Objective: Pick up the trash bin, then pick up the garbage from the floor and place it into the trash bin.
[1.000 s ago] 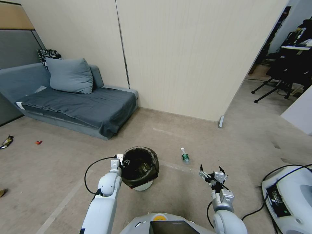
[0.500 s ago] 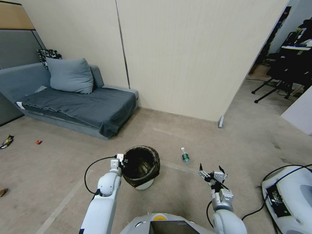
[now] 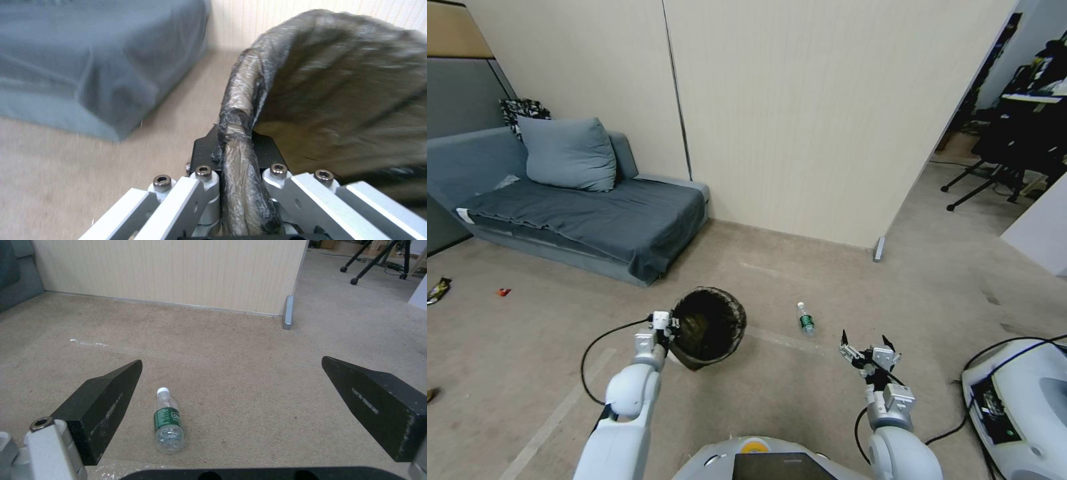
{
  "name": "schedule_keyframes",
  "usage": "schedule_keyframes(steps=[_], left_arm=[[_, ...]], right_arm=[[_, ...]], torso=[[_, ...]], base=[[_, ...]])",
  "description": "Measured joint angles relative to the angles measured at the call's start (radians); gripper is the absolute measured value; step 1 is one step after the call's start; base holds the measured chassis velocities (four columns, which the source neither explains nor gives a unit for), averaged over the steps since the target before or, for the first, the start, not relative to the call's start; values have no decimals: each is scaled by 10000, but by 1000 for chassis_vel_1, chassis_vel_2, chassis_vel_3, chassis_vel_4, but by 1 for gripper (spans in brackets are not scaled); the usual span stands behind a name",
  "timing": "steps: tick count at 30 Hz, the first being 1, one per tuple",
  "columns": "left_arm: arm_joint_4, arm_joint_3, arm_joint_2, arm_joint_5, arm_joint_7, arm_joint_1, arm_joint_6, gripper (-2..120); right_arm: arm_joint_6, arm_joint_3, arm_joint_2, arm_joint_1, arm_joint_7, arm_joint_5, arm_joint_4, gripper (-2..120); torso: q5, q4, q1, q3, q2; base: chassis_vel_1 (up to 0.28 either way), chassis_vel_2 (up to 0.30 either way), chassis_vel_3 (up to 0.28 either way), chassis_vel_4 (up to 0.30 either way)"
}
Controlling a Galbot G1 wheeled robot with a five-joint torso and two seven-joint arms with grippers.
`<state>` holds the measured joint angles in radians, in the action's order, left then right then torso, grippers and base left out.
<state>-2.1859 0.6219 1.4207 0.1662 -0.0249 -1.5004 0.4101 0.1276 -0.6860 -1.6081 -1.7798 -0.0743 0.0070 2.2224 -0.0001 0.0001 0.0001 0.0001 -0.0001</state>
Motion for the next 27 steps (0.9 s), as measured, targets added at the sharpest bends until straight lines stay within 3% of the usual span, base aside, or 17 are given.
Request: schedule_keyframes(steps=[6,14,27], left_arm=[[-830,27,40,71,9,-427,-273,5],[-1276,186,85,-925,62,-892,-151,5],[-1630,103,256,-1030,129,-1416,17,5]], right_arm=[[-34,11,0,-27,146,4,92,100],[-34,-66,0,-37,290,1,188,100],[-87,-62,0,14,300,42,96,100]], torso=[[1,-1,0,0,0],[0,0,-1,0,0],[1,-1,-1,-2,1]], base=[[0,0,0,0],[0,0,0,0],[0,0,0,0]])
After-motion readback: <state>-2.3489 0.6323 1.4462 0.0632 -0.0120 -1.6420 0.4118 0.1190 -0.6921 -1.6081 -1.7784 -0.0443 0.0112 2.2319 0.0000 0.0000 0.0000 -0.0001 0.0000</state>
